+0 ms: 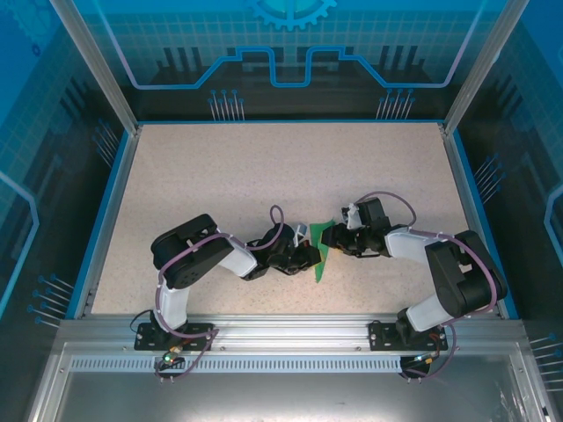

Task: Fold a paper plane with a square sheet of paper (fold left side to right side)
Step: Fold the wing for the fifth time at the center of the table.

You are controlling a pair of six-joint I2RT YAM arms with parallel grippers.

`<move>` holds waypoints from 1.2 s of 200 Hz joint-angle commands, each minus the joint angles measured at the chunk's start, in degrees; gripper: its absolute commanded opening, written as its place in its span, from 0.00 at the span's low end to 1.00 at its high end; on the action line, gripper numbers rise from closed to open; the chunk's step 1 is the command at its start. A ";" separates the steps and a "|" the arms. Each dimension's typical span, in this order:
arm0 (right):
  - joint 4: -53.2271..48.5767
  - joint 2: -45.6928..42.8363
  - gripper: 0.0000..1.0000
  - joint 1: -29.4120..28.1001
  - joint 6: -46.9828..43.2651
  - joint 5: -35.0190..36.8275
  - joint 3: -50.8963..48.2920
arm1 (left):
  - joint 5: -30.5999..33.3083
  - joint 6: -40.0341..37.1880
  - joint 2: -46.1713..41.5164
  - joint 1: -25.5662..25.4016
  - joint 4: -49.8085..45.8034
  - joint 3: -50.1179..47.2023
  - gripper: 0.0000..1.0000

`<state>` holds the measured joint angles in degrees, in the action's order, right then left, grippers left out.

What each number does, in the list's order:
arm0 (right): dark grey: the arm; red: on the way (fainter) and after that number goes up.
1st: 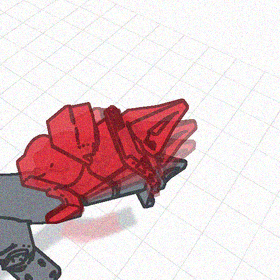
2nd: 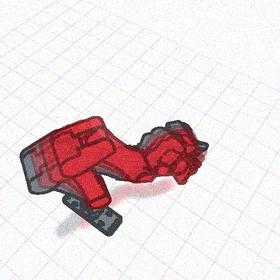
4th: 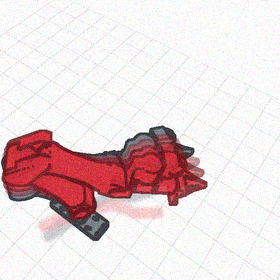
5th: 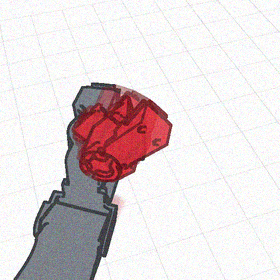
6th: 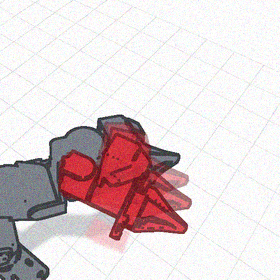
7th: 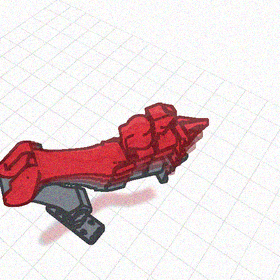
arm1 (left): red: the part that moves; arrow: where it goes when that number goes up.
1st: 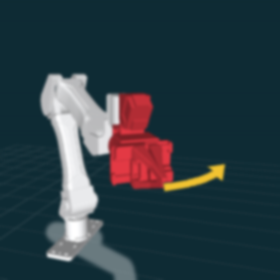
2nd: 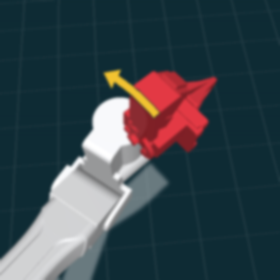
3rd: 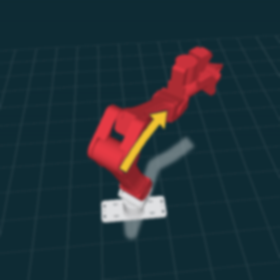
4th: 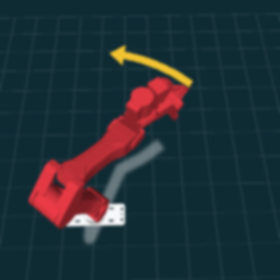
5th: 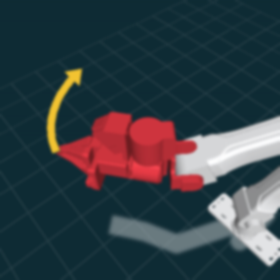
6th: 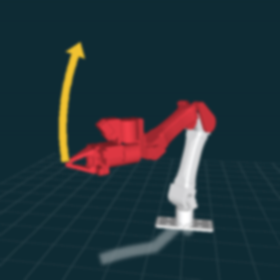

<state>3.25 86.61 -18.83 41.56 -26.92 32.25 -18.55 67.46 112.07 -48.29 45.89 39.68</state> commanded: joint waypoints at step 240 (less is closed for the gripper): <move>-9.09 6.29 0.44 -0.42 -1.97 4.54 2.72 | -0.61 -2.16 -6.46 1.43 -1.96 -2.78 0.33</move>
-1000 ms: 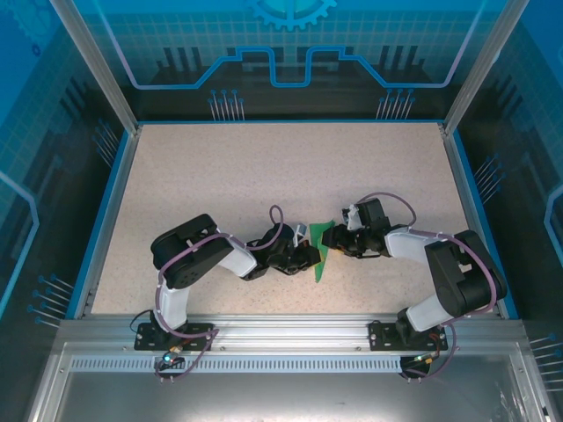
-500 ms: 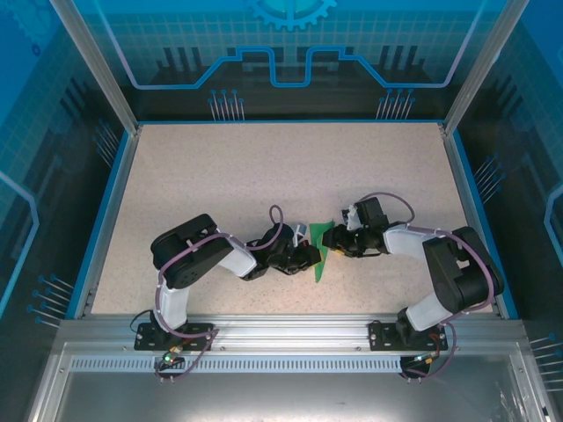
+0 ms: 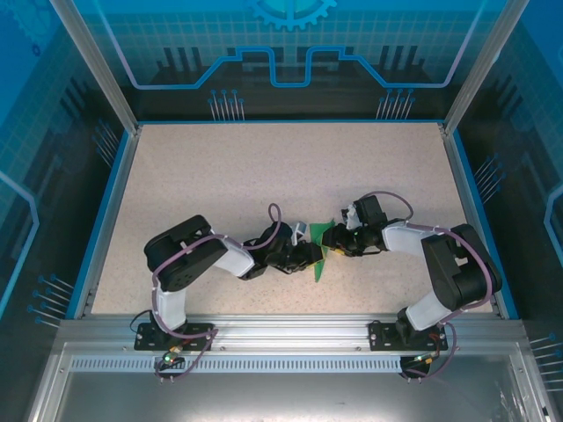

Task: Fold a paper plane with a square sheet of paper (fold left side to right side)
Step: Fold the wing for the fifth time at the center of the table.

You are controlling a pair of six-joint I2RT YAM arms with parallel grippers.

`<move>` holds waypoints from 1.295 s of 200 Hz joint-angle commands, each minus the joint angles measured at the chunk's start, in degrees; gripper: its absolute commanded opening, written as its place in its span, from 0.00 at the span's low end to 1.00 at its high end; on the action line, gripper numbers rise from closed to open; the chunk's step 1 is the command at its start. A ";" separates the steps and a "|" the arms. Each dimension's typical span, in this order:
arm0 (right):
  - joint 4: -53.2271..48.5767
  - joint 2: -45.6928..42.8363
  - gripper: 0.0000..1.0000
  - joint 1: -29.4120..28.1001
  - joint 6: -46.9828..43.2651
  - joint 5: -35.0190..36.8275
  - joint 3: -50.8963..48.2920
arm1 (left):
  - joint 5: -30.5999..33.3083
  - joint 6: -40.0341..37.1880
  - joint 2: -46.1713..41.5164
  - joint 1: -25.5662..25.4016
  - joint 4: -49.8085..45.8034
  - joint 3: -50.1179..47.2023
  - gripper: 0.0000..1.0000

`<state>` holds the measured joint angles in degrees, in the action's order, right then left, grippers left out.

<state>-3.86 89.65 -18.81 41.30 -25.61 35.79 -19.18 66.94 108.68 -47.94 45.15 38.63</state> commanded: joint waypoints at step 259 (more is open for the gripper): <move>1.09 -0.61 0.47 0.75 -1.35 -0.87 -1.16 | -4.64 -5.32 1.98 6.93 -6.63 5.31 0.00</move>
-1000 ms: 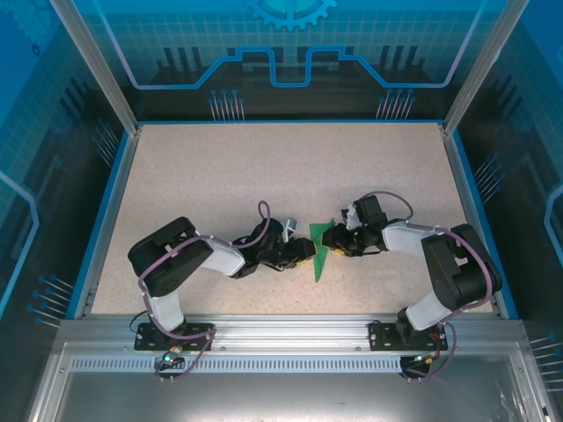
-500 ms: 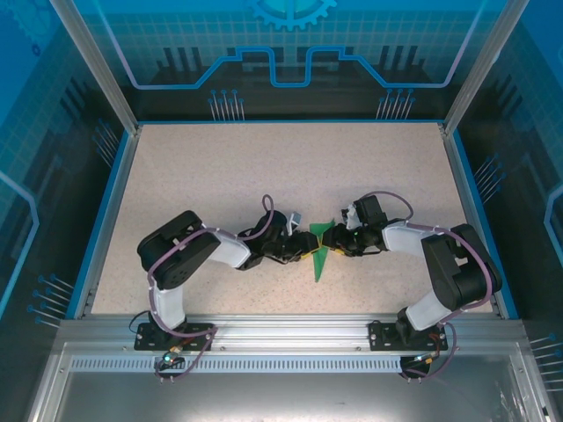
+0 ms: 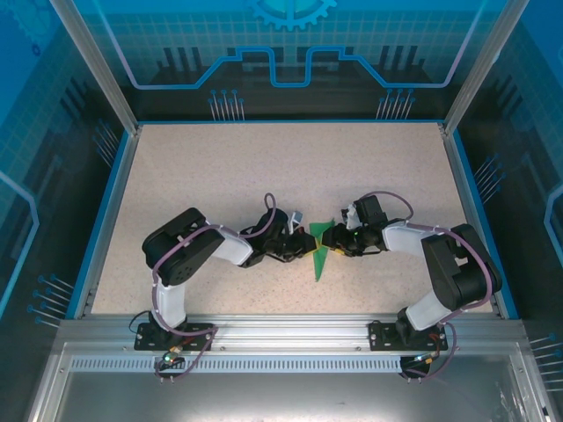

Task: Fold a paper plane with a square sheet of paper (fold left side to right side)
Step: Fold the wing for the fifth time at the center of the table.

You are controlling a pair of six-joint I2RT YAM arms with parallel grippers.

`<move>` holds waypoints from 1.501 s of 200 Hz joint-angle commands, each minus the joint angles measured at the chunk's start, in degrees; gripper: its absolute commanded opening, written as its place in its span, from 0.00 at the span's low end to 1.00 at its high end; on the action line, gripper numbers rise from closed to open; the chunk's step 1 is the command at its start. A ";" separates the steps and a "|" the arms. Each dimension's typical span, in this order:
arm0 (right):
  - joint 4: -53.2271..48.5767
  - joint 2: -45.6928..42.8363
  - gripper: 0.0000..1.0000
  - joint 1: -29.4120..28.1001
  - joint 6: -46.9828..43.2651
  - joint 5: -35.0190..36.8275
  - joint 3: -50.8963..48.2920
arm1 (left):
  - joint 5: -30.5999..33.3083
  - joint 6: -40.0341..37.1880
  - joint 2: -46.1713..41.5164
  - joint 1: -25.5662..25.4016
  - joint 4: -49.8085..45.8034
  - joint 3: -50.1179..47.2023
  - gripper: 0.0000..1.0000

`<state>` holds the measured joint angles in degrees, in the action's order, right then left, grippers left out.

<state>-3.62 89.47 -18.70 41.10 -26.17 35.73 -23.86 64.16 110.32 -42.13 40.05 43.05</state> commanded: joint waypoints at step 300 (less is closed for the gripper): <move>-0.80 8.03 0.91 0.96 -0.88 -1.11 12.55 | -1.06 -6.19 -0.99 2.66 -4.52 2.30 0.00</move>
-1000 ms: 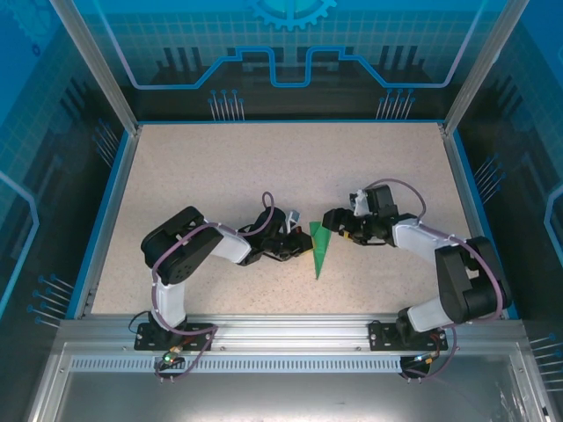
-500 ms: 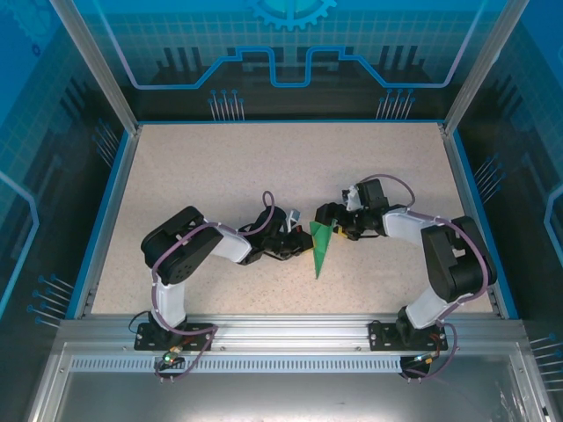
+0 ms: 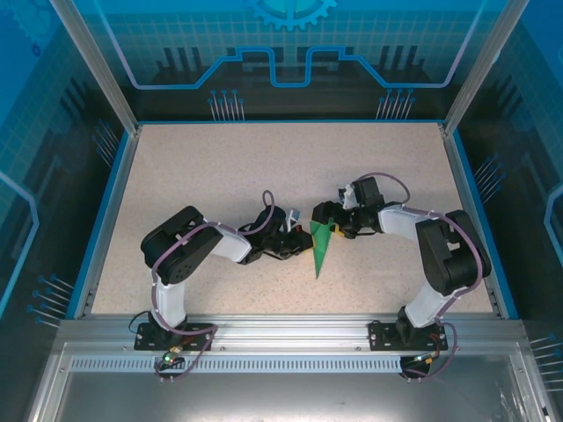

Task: Fold a paper plane with a square sheet of paper (fold left side to right side)
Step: Fold the wing for the fifth time at the center of the table.

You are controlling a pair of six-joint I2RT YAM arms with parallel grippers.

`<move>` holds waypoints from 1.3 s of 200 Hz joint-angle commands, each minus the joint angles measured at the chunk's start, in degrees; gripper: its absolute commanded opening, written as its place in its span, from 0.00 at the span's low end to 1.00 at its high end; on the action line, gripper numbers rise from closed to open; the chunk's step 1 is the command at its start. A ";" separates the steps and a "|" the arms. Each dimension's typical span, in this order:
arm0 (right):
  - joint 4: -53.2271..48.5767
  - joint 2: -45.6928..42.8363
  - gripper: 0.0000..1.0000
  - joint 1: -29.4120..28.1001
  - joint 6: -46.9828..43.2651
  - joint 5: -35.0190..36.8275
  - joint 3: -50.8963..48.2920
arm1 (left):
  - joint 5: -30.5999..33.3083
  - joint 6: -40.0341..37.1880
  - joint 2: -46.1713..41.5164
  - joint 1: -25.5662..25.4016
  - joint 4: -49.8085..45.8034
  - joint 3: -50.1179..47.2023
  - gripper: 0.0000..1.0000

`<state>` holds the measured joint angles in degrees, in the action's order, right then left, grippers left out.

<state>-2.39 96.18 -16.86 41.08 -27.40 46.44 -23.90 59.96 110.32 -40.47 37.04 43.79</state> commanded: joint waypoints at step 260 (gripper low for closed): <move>-9.54 4.07 0.91 -2.70 -4.03 4.33 5.01 | -1.06 -6.23 2.96 2.29 -7.25 4.21 0.00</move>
<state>-10.66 99.74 -18.83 37.23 -23.18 52.62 -24.12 55.09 112.03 -38.76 30.26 47.24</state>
